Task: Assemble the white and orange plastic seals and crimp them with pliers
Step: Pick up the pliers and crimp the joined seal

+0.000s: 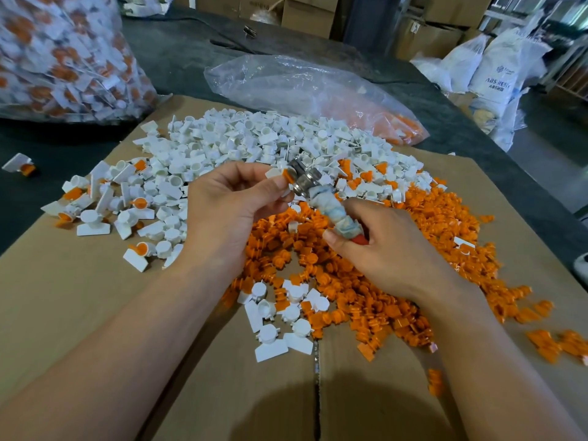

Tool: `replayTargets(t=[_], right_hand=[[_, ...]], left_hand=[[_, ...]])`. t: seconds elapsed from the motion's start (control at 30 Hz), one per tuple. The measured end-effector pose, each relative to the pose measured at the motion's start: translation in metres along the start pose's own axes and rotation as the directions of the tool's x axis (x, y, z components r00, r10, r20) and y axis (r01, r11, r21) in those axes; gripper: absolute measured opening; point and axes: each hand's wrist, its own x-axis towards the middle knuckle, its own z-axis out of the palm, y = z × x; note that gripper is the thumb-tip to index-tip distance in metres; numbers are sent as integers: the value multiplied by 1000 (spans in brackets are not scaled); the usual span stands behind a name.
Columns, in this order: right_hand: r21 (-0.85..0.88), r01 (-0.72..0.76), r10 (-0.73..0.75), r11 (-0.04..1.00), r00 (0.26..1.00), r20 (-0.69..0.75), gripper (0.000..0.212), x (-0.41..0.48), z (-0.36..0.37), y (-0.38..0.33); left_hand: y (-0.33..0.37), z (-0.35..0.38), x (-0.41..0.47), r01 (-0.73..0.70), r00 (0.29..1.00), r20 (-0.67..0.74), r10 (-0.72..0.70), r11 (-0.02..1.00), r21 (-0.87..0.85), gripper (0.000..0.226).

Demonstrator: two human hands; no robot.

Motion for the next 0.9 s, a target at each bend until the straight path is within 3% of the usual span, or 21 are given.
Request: replayTargets(t=[0.37,0.63,0.9], right_hand=[[15,10,-9,1000,1000,-26,31,2,4,1],[-7,-16,16,1000,999,-28,13,3,9,-1],[-44,-20,19,999,999,-27,9,3,12,-3]], left_hand=[[-1,-1,0,20,1000,0,-20,1000,4,12],[-2,-2,1,12,999,-35,-11,999,37,19],[-2,-1,0,18,998,-58,-14,998,57,22]])
